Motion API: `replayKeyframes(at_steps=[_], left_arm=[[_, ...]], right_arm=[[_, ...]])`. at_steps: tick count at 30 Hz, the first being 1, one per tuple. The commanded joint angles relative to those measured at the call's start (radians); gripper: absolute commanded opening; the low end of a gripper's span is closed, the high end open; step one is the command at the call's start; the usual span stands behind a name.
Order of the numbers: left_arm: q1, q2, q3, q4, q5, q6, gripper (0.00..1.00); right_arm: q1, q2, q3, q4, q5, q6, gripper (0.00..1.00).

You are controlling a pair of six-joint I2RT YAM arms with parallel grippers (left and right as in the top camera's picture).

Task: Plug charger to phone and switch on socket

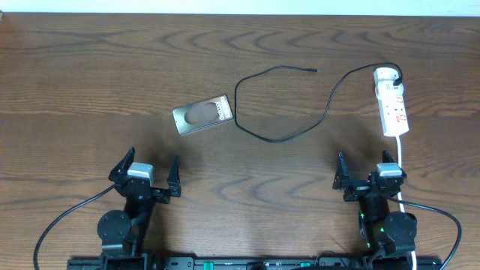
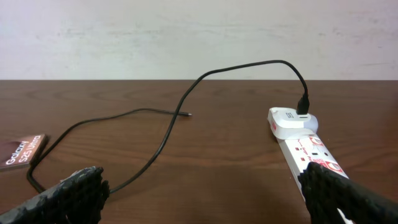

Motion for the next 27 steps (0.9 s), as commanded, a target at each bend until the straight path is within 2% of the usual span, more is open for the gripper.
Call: replayKeyframes(at_steps=[1, 8, 10, 12, 13, 15, 18, 27], left_arm=[[0.004, -0.006, -0.028, -0.014, -0.005, -0.008, 0.98], [0.003, -0.006, -0.028, -0.014, 0.027, -0.01, 0.98], [0.003, -0.006, -0.027, -0.014, 0.051, -0.053, 0.98], [0.002, -0.006, -0.027, -0.014, 0.051, -0.174, 0.98], [0.002, -0.006, -0.027, -0.014, 0.051, -0.299, 0.98], [0.002, -0.005, -0.027, -0.014, 0.051, -0.461, 0.98], [0.002, 0.001, -0.027, -0.014, 0.051, -0.616, 0.98], [0.002, 0.008, -0.027, -0.014, 0.073, -0.638, 0.98]], right_arm=[[-0.006, -0.006, -0.001, -0.005, -0.01, -0.012, 0.99], [-0.006, -0.006, -0.001, -0.005, -0.01, -0.012, 0.99], [-0.006, -0.006, -0.001, -0.005, -0.01, -0.012, 0.99], [-0.006, -0.006, -0.001, -0.005, -0.01, -0.012, 0.99], [-0.006, -0.006, -0.001, -0.005, -0.01, -0.012, 0.99], [-0.006, -0.006, -0.001, -0.005, -0.01, -0.012, 0.99], [-0.006, -0.006, -0.001, -0.005, -0.01, -0.012, 0.99], [-0.006, -0.006, -0.001, -0.005, -0.01, -0.012, 0.99]])
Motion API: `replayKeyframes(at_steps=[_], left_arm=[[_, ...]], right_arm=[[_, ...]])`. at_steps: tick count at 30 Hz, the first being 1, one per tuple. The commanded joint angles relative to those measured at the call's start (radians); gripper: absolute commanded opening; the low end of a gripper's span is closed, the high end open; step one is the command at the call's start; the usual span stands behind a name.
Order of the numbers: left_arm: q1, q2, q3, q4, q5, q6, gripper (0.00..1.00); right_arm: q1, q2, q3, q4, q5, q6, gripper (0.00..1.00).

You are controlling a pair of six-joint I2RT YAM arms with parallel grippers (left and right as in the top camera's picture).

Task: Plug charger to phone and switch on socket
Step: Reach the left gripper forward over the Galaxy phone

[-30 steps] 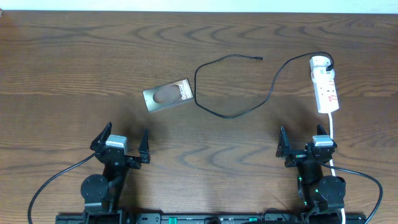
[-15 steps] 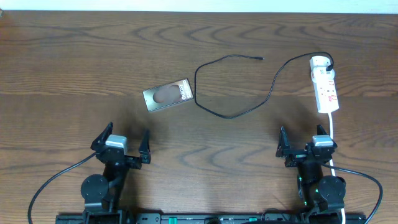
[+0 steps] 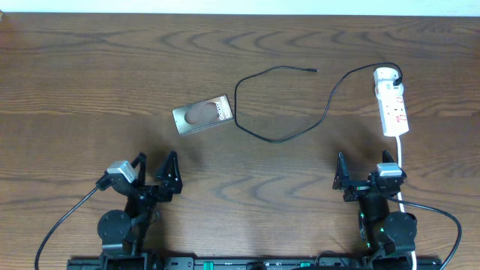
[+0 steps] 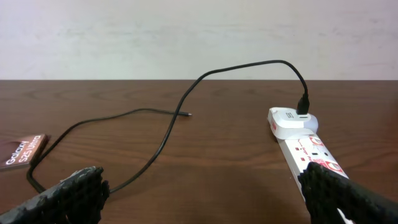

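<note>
The phone (image 3: 202, 115) lies flat left of the table's middle, and its edge shows at the left of the right wrist view (image 4: 22, 151). A black cable (image 3: 281, 105) loops across the middle; its free plug (image 3: 313, 70) lies bare on the wood, apart from the phone. The other end enters a white charger (image 3: 385, 74) seated in the white socket strip (image 3: 394, 111). My left gripper (image 3: 155, 168) is open near the front, below the phone. My right gripper (image 3: 365, 168) is open below the strip, nothing between its fingers (image 4: 74, 193).
The strip's own white lead (image 3: 400, 169) runs down past the right arm toward the front edge. A pale wall stands behind the table's far edge (image 4: 199, 79).
My left wrist has swung a little to the left, its fingers now angled toward the right. The right arm, phone, cable and strip are where they were.
</note>
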Motion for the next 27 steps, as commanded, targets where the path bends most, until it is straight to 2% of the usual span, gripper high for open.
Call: replayKeyframes(at_steps=[1, 6, 10, 16, 21, 27], left_arm=[[0.002, 0.006, -0.027, -0.015, 0.07, -0.046, 0.98], [0.002, 0.054, -0.016, -0.033, 0.206, -0.045, 0.98], [0.002, 0.163, 0.046, -0.106, 0.206, -0.037, 0.98], [0.002, 0.415, 0.234, -0.162, 0.195, 0.041, 0.98], [0.002, 0.675, 0.444, -0.284, 0.187, 0.127, 0.98], [-0.053, 0.945, 0.661, -0.437, 0.082, 0.132, 0.98]], right_arm=[[-0.006, -0.006, -0.001, -0.005, -0.01, -0.012, 0.99], [-0.006, -0.006, -0.001, -0.005, -0.01, -0.012, 0.99], [-0.006, -0.006, -0.001, -0.005, -0.01, -0.012, 0.99], [-0.006, -0.006, -0.001, -0.005, -0.01, -0.012, 0.99], [-0.006, -0.006, -0.001, -0.005, -0.01, -0.012, 0.99], [-0.006, -0.006, -0.001, -0.005, -0.01, -0.012, 0.99]])
